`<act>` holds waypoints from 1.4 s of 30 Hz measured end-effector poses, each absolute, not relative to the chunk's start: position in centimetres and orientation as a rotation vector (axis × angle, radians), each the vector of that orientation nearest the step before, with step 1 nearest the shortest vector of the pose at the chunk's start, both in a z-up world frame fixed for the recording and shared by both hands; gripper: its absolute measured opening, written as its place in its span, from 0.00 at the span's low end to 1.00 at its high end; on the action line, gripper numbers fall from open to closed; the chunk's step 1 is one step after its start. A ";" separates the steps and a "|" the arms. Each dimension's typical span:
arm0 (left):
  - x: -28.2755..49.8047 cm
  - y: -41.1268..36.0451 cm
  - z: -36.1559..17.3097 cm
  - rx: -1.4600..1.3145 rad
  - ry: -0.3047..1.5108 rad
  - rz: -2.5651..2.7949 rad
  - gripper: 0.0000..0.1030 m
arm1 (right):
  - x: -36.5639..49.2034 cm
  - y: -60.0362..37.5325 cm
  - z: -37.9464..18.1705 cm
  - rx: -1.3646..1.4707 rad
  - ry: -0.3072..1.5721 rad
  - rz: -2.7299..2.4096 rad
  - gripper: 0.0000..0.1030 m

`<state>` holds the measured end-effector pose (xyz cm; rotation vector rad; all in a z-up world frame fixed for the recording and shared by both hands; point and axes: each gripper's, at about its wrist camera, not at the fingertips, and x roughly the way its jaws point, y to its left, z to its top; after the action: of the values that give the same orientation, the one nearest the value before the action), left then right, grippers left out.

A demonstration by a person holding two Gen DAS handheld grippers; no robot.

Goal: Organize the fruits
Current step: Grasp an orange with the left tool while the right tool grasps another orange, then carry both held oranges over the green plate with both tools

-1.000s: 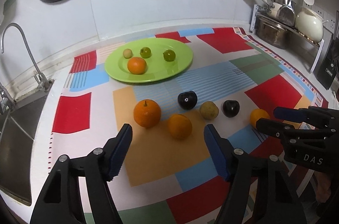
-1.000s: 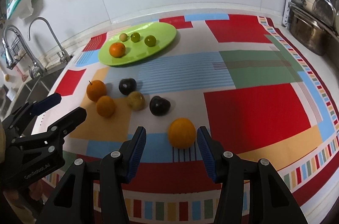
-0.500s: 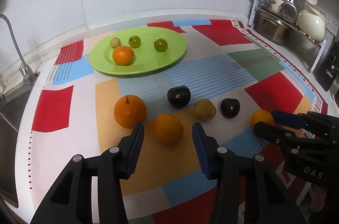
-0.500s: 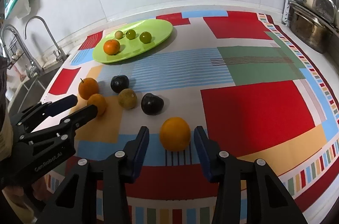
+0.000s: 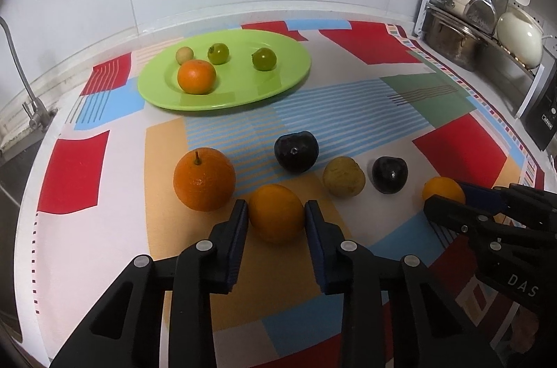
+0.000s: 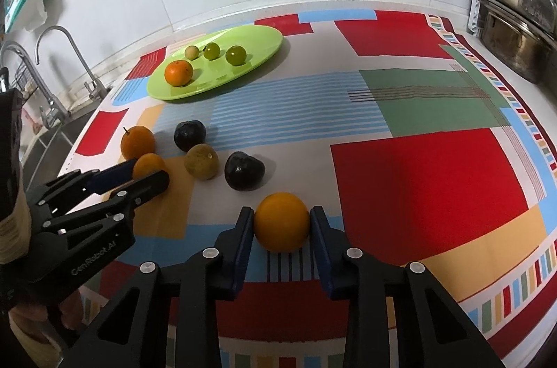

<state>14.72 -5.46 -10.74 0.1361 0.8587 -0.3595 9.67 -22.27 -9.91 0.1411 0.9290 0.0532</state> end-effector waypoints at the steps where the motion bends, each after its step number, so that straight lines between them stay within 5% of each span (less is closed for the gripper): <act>1: 14.7 -5.4 -10.8 0.138 0.858 -0.359 0.32 | 9.7 -22.2 -9.9 0.141 0.928 0.054 0.33; 42: 11.5 -3.4 -1.3 0.129 0.649 -0.334 0.32 | 9.2 -20.4 -1.6 0.073 0.703 0.162 0.33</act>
<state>11.52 -3.44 -1.29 0.1286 0.6489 -0.3336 9.22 -20.39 -1.55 0.0733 0.7034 0.1616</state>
